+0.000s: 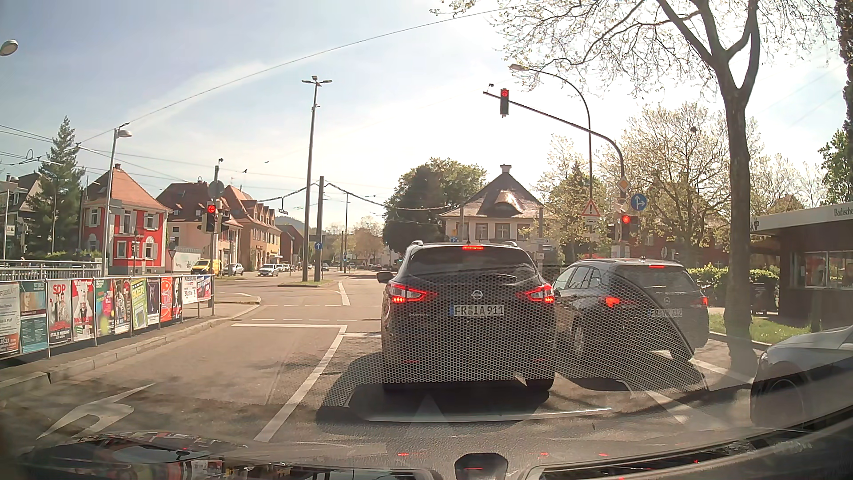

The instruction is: Follow the waypoints while adhering to traffic rules and regulations

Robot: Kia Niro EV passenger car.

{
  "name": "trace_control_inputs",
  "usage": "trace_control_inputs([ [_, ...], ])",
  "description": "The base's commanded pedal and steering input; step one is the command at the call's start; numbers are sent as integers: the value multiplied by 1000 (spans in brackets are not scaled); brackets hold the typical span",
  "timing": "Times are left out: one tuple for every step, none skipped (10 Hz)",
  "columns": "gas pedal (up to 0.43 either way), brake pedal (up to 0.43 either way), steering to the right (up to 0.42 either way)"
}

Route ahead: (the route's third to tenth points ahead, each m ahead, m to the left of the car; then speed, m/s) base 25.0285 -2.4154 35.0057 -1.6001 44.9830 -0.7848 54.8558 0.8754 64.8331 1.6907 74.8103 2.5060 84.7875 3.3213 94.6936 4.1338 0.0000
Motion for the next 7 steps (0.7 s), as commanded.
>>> trace_control_inputs([
  [0,226,-37],
  [0,226,-37],
  [0,220,-37],
  [0,220,-37],
  [0,226,-37],
  [0,226,-37],
  [0,226,-37],
])
